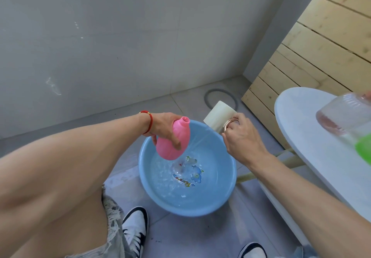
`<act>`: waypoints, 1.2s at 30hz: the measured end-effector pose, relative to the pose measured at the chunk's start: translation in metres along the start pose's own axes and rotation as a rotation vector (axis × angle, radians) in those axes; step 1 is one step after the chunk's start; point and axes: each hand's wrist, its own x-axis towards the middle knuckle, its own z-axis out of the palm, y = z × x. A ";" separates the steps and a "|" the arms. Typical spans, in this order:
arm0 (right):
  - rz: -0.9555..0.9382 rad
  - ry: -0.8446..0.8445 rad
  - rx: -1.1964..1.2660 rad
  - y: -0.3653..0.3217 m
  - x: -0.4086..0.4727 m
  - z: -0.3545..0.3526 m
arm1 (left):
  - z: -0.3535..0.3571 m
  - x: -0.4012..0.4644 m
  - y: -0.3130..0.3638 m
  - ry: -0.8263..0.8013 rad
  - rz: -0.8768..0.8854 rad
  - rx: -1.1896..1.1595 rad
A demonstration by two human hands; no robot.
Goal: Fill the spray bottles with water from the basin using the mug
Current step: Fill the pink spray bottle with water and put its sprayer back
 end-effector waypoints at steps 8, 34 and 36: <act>0.218 0.073 0.289 0.002 -0.019 -0.017 | 0.004 -0.003 0.019 0.069 0.081 -0.086; 0.999 0.265 0.806 0.127 -0.105 -0.104 | 0.056 -0.008 0.141 0.277 0.358 -0.457; 0.959 0.191 0.701 0.132 -0.111 -0.099 | 0.062 -0.008 0.148 0.268 0.372 -0.454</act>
